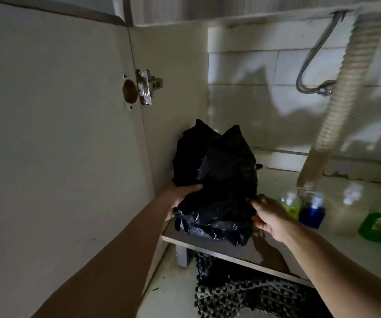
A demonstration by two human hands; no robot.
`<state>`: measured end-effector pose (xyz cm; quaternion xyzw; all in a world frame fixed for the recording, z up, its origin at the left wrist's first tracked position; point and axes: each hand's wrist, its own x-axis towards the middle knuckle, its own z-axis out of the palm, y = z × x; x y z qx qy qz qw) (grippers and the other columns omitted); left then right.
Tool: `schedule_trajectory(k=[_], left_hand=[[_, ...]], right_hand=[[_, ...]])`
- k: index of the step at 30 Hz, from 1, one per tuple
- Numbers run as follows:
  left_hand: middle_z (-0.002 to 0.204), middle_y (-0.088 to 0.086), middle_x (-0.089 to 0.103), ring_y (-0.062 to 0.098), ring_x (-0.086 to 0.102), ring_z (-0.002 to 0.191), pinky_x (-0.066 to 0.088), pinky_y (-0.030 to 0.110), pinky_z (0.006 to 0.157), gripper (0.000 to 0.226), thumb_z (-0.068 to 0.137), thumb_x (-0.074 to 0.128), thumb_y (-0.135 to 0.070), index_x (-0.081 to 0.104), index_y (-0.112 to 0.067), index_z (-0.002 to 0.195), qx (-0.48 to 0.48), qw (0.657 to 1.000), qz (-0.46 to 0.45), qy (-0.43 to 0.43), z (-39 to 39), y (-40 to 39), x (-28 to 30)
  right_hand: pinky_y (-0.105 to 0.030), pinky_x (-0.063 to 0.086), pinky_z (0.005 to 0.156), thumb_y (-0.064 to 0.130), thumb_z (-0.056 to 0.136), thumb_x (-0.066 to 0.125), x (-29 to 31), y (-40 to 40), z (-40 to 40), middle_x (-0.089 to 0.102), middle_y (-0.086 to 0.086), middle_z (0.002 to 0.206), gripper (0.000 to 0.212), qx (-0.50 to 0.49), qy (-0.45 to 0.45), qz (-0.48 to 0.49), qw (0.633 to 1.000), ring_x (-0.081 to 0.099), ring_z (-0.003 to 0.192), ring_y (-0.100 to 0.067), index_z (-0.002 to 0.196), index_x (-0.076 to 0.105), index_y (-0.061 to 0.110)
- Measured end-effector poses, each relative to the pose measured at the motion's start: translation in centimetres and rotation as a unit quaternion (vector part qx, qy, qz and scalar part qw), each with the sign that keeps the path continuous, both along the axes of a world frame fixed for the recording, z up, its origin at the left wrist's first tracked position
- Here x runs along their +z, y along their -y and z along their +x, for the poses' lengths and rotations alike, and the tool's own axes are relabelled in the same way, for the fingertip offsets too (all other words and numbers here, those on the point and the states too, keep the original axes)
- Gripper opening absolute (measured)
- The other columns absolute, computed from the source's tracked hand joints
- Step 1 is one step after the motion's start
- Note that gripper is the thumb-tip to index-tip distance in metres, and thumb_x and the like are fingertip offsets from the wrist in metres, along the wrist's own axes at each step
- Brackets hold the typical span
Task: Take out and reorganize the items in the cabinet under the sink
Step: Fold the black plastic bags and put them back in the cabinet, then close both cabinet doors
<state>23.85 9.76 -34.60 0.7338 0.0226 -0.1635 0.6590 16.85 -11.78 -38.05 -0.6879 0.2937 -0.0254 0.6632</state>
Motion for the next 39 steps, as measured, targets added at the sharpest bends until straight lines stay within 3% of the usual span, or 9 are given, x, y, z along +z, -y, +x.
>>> schedule_trajectory(k=[3,6,8,13,16,20,28,33,39], left_hand=[[0.135,0.011,0.052,0.032,0.054,0.119,0.046,0.043,0.101,0.086,0.072,0.075,-0.050,0.038,-0.013,0.140,0.052,0.965,0.190,0.172,2.9,1.7,-1.2],[0.152,0.013,0.026,0.034,0.030,0.137,0.029,0.051,0.111,0.068,0.094,0.045,-0.048,0.019,-0.016,0.148,-0.006,0.809,0.468,0.356,2.4,3.7,-2.3],[0.148,0.013,0.034,0.032,0.031,0.135,0.027,0.050,0.109,0.046,0.099,0.033,-0.042,0.038,-0.018,0.137,-0.119,0.722,0.573,0.369,1.5,4.5,-3.6],[0.126,0.010,0.052,0.034,0.049,0.116,0.028,0.057,0.106,0.045,0.095,0.024,-0.048,0.049,-0.024,0.124,-0.267,0.698,0.638,0.187,2.1,2.9,-7.4],[0.137,0.011,0.046,0.035,0.042,0.125,0.024,0.056,0.109,0.053,0.095,0.021,-0.054,0.039,-0.027,0.138,-0.251,0.689,0.645,0.216,1.3,2.8,-6.6],[0.140,0.015,0.043,0.033,0.041,0.127,0.028,0.049,0.106,0.059,0.097,0.026,-0.054,0.030,-0.017,0.142,-0.202,0.693,0.632,0.284,-1.7,2.7,-3.1],[0.127,0.010,0.051,0.031,0.050,0.115,0.038,0.046,0.097,0.044,0.098,0.034,-0.046,0.046,-0.017,0.127,-0.229,0.715,0.564,0.343,-9.5,2.9,0.9],[0.134,0.009,0.047,0.030,0.048,0.122,0.039,0.042,0.100,0.046,0.097,0.040,-0.042,0.043,-0.017,0.135,-0.282,0.728,0.520,0.348,-14.8,4.7,2.5],[0.127,0.006,0.053,0.029,0.053,0.116,0.044,0.038,0.090,0.036,0.094,0.046,-0.039,0.052,-0.020,0.123,-0.274,0.728,0.493,0.391,-19.7,7.3,3.3]], right_hand=[[-0.030,0.052,0.076,0.022,0.095,0.057,-2.2,0.6,3.7,0.061,-0.007,0.112,0.020,-0.005,0.004,0.008,1.000,0.058,0.094,-0.020,0.112,0.059,0.014],[-0.028,0.055,0.063,0.023,0.092,0.062,-5.0,0.9,5.9,0.056,-0.010,0.117,0.030,-0.029,-0.023,-0.040,0.998,0.060,0.099,-0.025,0.115,0.053,0.007],[-0.036,0.060,0.068,0.027,0.087,0.067,-6.6,1.3,6.4,0.059,-0.013,0.118,0.039,-0.041,-0.042,-0.094,0.994,0.063,0.097,-0.028,0.116,0.053,0.006],[-0.043,0.057,0.081,0.031,0.084,0.068,-7.0,1.5,5.1,0.063,-0.018,0.101,0.031,-0.010,-0.054,-0.221,0.974,0.066,0.089,-0.034,0.098,0.050,0.010],[-0.028,0.045,0.072,0.029,0.087,0.065,-5.6,1.6,4.1,0.061,-0.015,0.108,0.042,0.013,-0.032,-0.308,0.951,0.062,0.099,-0.032,0.116,0.048,0.003],[-0.026,0.046,0.061,0.033,0.086,0.064,-2.6,1.2,1.1,0.062,-0.015,0.101,0.039,0.072,-0.005,-0.388,0.919,0.064,0.095,-0.028,0.104,0.057,-0.001],[-0.026,0.042,0.097,0.044,0.090,0.058,5.9,-0.2,-14.4,0.051,-0.002,0.133,0.046,0.191,-0.041,-0.525,0.828,0.050,0.121,-0.017,0.127,0.047,0.020],[-0.026,0.044,0.094,0.041,0.089,0.060,11.3,0.0,-22.3,0.056,-0.002,0.128,0.042,0.227,-0.074,-0.570,0.786,0.055,0.114,-0.016,0.125,0.053,0.021],[-0.004,0.037,0.062,0.036,0.090,0.062,10.9,0.2,-25.9,0.065,0.006,0.115,0.031,0.161,0.028,-0.549,0.820,0.057,0.073,0.005,0.115,0.059,0.019]])
